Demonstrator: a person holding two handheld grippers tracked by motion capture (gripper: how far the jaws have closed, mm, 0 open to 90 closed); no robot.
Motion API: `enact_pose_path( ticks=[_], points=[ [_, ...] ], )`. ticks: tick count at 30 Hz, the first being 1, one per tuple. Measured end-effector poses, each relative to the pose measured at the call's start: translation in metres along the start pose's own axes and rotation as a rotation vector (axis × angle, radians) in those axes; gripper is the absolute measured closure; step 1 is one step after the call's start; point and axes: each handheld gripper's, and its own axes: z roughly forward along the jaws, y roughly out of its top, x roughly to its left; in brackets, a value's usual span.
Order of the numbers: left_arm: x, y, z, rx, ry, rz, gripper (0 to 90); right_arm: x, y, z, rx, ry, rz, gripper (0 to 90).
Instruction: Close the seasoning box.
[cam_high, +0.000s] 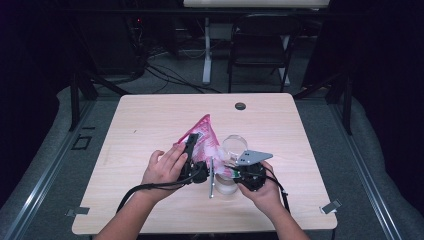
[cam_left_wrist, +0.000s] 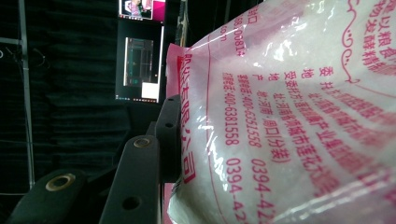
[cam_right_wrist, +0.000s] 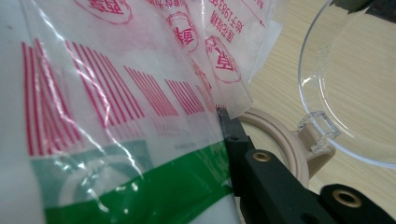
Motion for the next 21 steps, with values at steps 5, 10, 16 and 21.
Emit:
enact_pose_path(
  ticks=[5, 10, 16, 21],
  points=[
    [-0.0001, 0.0001, 0.0001, -0.001, -0.001, 0.000, 62.8, -0.0004, -0.0003, 0.0001, 0.001, 0.000, 0.001, 90.0],
    [0.0002, -0.0002, -0.0004, -0.001, 0.002, 0.003, 62.8, -0.0002, -0.0003, 0.0003, 0.003, 0.002, 0.000, 90.0],
    [0.0016, 0.0008, -0.0013, -0.003, 0.011, 0.010, 62.8, 0.0004, -0.0002, 0.0004, -0.001, 0.000, 0.001, 90.0],
    [0.0019, 0.0020, -0.0017, -0.004, 0.010, 0.008, 62.8, 0.0001, -0.0002, 0.0004, -0.001, -0.002, 0.000, 90.0]
  ],
)
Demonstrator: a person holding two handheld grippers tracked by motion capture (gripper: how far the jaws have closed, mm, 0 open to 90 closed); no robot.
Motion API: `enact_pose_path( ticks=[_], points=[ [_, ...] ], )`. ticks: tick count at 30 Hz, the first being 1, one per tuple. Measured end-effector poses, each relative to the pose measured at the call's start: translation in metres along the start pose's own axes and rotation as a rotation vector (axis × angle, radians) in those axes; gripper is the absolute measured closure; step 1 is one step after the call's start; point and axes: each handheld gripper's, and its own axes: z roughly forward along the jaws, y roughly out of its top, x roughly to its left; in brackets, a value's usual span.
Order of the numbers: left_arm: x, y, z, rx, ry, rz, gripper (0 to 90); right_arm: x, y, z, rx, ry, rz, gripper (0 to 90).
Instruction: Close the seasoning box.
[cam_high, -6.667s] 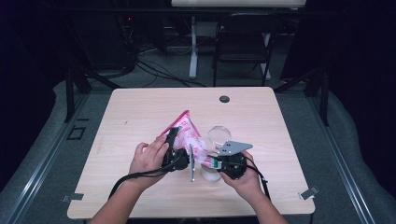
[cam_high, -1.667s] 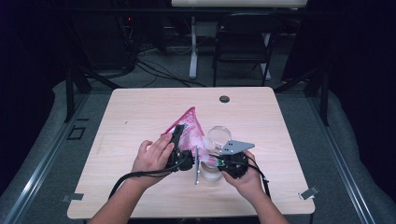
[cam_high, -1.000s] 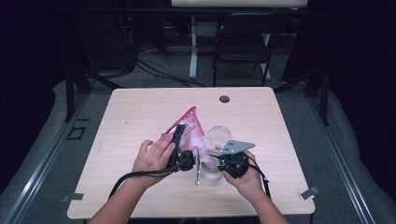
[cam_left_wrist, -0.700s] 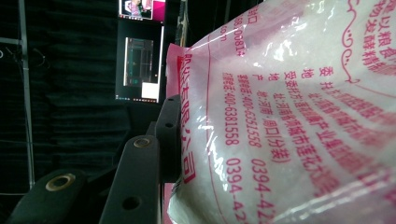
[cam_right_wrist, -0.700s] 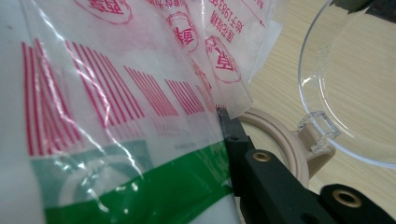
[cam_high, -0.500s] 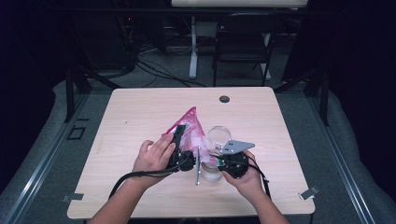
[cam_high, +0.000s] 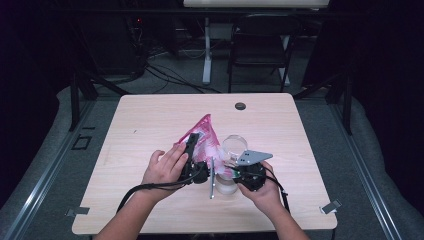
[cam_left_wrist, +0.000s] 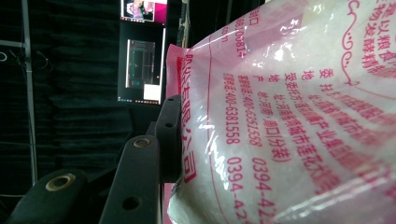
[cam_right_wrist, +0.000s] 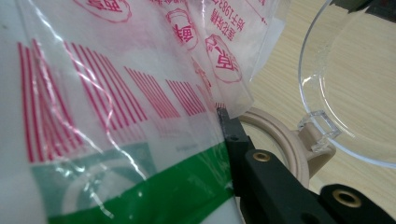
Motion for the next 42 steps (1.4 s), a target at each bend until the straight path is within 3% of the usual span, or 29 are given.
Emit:
enact_pose_path(
  ticks=[42],
  points=[
    [0.0027, 0.0018, -0.0005, -0.006, 0.000, 0.010, 62.8, -0.0006, 0.0004, 0.0006, 0.004, -0.002, -0.001, 90.0]
  ],
)
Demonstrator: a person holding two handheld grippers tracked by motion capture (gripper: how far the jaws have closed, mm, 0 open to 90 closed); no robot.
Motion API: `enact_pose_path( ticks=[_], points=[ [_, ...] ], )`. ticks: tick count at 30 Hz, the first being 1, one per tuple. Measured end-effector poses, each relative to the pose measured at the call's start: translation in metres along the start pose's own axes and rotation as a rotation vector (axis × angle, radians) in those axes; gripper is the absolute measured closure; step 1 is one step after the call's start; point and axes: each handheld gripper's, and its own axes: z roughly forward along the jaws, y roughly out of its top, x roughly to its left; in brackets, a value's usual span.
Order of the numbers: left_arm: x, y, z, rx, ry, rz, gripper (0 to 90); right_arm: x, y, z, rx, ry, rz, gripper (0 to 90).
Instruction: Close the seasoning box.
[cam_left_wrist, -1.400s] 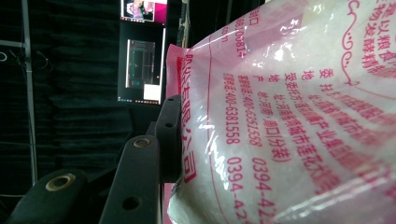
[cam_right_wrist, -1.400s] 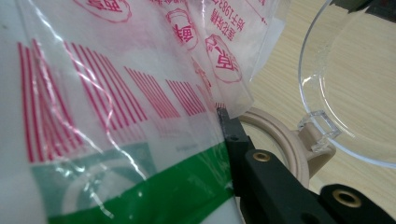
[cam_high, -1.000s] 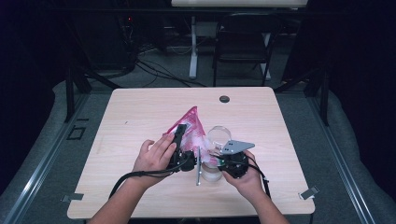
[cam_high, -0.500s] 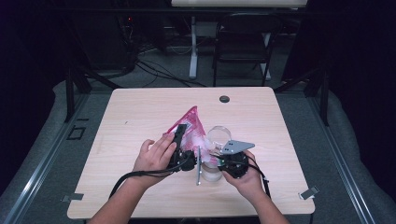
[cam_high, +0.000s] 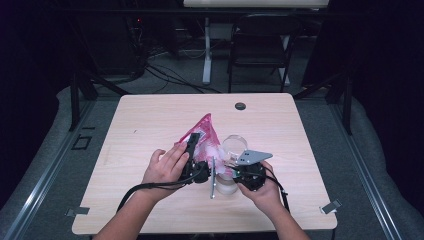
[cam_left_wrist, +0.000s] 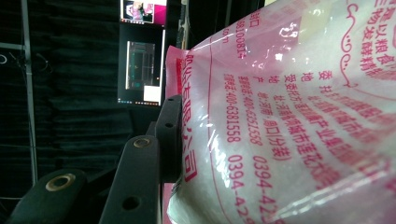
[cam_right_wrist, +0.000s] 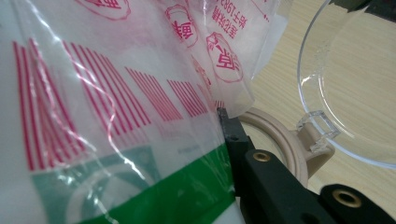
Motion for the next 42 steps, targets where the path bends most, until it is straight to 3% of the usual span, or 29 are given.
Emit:
enact_pose_path(
  ticks=[8, 13, 27, 42],
  points=[
    [-0.0004, 0.0001, -0.0001, 0.002, -0.010, -0.006, 62.8, -0.0001, 0.0000, 0.0006, 0.001, 0.004, 0.002, 90.0],
    [0.0006, 0.0005, 0.0007, -0.018, 0.002, 0.012, 62.8, -0.0006, -0.0004, 0.0006, -0.001, 0.005, 0.004, 90.0],
    [0.0034, 0.0042, 0.0001, 0.002, -0.014, 0.043, 62.8, -0.0013, -0.0007, 0.0000, -0.003, 0.003, 0.008, 90.0],
    [0.0036, 0.0068, 0.0007, -0.009, -0.016, 0.060, 62.7, -0.0026, -0.0015, 0.0002, 0.000, -0.002, 0.013, 90.0]
  ],
)
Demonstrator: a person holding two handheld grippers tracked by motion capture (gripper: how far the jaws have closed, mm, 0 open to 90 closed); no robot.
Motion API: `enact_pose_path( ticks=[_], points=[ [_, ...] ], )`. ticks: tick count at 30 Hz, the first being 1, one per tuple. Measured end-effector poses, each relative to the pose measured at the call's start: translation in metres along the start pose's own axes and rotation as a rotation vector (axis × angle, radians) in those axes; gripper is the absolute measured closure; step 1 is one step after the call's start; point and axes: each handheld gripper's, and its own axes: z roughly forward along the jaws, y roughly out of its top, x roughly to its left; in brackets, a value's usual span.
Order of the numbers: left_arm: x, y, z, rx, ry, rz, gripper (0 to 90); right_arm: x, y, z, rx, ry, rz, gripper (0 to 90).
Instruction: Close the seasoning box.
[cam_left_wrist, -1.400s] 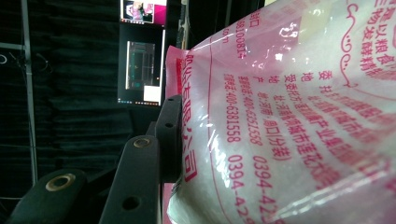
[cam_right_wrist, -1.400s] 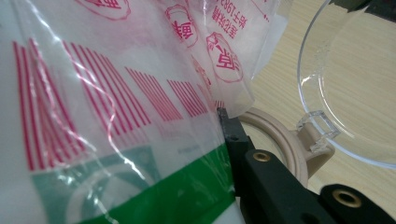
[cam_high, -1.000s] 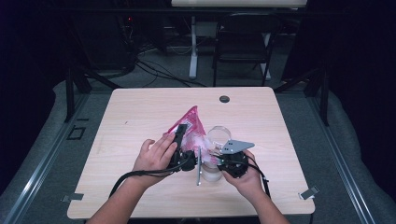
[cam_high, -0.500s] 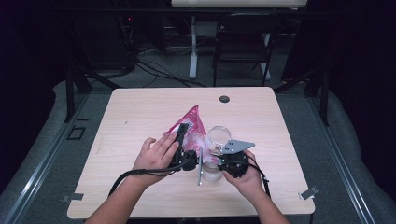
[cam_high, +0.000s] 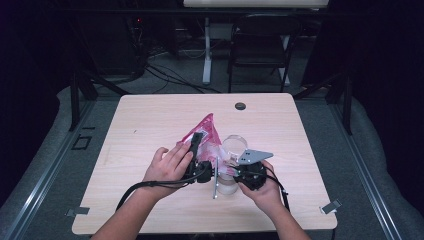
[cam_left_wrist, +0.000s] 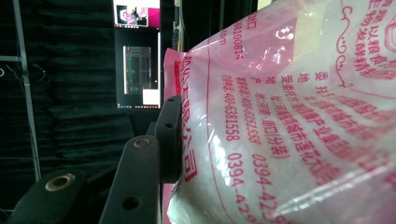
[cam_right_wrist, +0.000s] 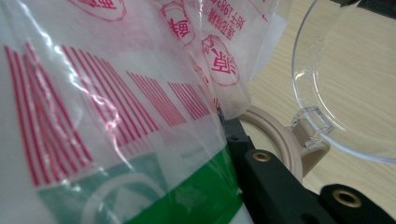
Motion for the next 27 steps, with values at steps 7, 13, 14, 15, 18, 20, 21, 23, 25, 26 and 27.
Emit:
enact_pose_path(
  ticks=[7, 13, 14, 15, 18, 20, 21, 23, 25, 26, 27],
  points=[
    [0.0023, 0.0008, -0.0005, 0.005, 0.002, 0.001, 62.5, -0.0003, -0.0001, 0.0000, 0.001, 0.002, 0.000, 90.0],
    [0.0017, 0.0013, 0.0006, -0.009, 0.007, 0.004, 62.5, -0.0007, -0.0003, -0.0005, 0.003, 0.001, 0.000, 90.0],
    [0.0017, 0.0013, 0.0007, -0.009, 0.007, 0.003, 62.5, -0.0005, -0.0003, -0.0006, 0.003, 0.001, -0.001, 90.0],
    [0.0017, 0.0013, 0.0008, -0.010, 0.007, 0.003, 62.5, -0.0005, -0.0003, -0.0006, 0.003, 0.001, -0.001, 90.0],
    [0.0014, 0.0016, 0.0006, -0.011, 0.006, 0.004, 62.4, -0.0004, -0.0005, -0.0008, 0.008, 0.000, -0.004, 90.0],
    [0.0018, 0.0022, -0.0003, -0.002, 0.000, 0.007, 62.3, -0.0007, -0.0006, -0.0015, 0.013, -0.002, -0.009, 90.0],
    [0.0017, 0.0023, -0.0007, 0.000, -0.004, 0.003, 62.1, -0.0009, -0.0007, -0.0017, 0.013, -0.001, -0.009, 90.0],
    [0.0024, 0.0027, -0.0011, -0.002, 0.002, 0.008, 61.9, -0.0014, -0.0008, -0.0021, 0.015, 0.001, -0.007, 90.0],
    [0.0017, 0.0026, -0.0007, -0.013, 0.007, 0.009, 61.8, -0.0015, -0.0010, -0.0020, 0.015, 0.003, -0.006, 90.0],
    [0.0011, 0.0026, -0.0004, -0.014, 0.003, 0.006, 61.8, -0.0014, -0.0013, -0.0018, 0.014, 0.001, -0.004, 90.0],
    [0.0014, 0.0029, -0.0005, -0.014, 0.006, 0.014, 61.7, -0.0015, -0.0014, -0.0017, 0.016, 0.002, -0.005, 90.0]
  ],
)
